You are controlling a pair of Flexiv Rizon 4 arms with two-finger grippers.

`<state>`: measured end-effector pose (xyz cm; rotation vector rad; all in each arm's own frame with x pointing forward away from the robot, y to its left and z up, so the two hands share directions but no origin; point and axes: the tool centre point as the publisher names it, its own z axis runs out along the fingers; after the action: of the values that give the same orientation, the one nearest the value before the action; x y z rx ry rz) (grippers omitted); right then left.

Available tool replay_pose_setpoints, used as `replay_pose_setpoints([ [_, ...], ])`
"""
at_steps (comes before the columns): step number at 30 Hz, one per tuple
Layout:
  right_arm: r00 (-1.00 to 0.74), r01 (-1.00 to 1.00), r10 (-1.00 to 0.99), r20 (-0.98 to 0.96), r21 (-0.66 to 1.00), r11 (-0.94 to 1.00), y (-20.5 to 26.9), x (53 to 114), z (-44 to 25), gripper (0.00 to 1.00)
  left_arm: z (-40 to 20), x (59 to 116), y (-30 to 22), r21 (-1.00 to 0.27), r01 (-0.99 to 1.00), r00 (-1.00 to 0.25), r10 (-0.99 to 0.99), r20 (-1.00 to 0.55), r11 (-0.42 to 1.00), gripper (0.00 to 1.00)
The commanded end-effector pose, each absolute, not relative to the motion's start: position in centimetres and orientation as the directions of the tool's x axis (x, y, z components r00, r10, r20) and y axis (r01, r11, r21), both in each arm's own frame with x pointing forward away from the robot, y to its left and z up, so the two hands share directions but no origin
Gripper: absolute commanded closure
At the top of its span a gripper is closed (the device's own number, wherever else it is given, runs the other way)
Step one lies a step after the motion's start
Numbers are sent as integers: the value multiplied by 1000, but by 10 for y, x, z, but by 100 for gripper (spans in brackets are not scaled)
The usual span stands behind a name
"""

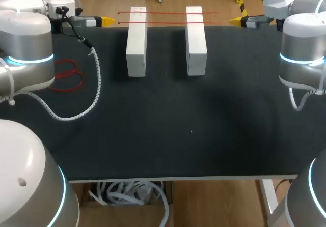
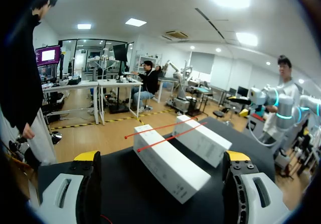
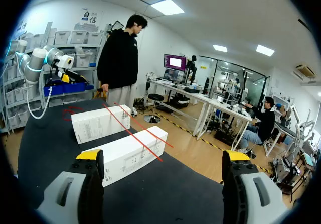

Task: Grab the tape and strap the tape.

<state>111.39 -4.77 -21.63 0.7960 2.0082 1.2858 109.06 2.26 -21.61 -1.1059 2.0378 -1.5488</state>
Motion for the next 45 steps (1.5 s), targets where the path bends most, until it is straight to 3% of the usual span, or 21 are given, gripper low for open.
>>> replay_pose_setpoints([
  [1,-629,155,757,-176,926,343,-49,1114,-217,0,-218,1090,22,-926,-365,-633,-755,173,94,0],
  [19,-629,155,757,-176,926,343,-49,1114,-217,0,-218,1090,22,-926,-365,-633,-755,173,94,0],
  [22,-629,155,757,-176,926,343,-49,1114,-217,0,-223,1093,24,-921,-354,-665,-736,126,163,0],
  [32,-629,155,757,-176,926,343,-49,1114,-217,0,-229,1106,25,-941,-127,-935,-354,9,312,0],
  [45,-629,155,757,-176,926,343,-49,1114,-217,0,-261,1132,15,-925,-88,-974,-226,3,369,0],
])
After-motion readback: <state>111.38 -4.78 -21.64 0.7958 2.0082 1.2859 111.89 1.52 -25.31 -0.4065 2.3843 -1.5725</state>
